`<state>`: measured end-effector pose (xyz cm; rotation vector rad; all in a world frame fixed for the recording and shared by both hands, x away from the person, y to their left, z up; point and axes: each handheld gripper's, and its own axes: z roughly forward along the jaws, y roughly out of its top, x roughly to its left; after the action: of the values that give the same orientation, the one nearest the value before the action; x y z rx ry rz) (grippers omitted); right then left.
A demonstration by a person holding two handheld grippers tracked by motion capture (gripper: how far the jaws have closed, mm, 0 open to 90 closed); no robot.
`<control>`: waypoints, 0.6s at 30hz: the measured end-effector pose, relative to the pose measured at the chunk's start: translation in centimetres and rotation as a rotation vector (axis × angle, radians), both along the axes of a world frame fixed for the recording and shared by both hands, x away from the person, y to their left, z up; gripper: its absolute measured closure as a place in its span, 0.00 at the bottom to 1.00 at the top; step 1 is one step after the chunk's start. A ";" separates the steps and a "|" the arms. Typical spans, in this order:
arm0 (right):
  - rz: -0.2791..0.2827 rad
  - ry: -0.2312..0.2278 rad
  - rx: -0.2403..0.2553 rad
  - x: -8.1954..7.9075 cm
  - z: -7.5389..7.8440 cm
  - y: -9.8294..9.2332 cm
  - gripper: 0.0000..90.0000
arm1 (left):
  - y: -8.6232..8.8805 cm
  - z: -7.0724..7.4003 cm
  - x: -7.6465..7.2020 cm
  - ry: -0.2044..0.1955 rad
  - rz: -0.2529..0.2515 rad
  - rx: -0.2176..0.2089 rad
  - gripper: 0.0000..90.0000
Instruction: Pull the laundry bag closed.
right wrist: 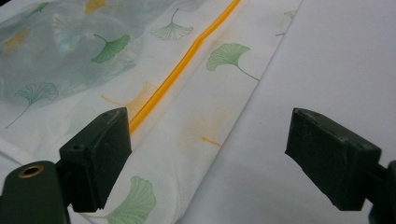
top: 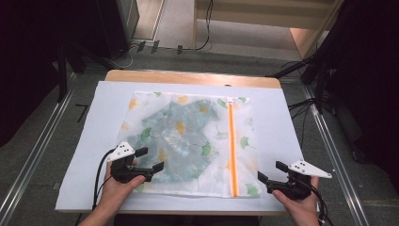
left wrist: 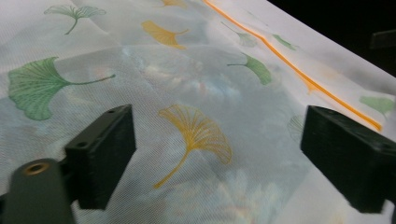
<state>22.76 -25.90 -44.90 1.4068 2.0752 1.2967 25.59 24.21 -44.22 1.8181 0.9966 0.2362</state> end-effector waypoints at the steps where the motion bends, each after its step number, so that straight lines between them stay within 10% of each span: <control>1: -0.005 0.007 0.014 -0.2 0.0 -0.3 0.16 | 0.5 0.1 -0.1 0.009 -0.014 -0.013 0.05; 15: -0.073 -0.009 0.042 -2.2 0.2 -3.4 0.15 | 7.0 0.0 -2.0 0.014 0.095 0.023 0.00; 18: -0.074 -0.010 0.035 -1.7 0.2 -3.4 0.15 | 7.8 0.0 -2.4 -0.011 0.105 0.091 0.00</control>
<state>21.01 -29.33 -44.74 1.4735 1.9840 1.3134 23.17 32.03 -44.26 1.8459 1.0909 0.3604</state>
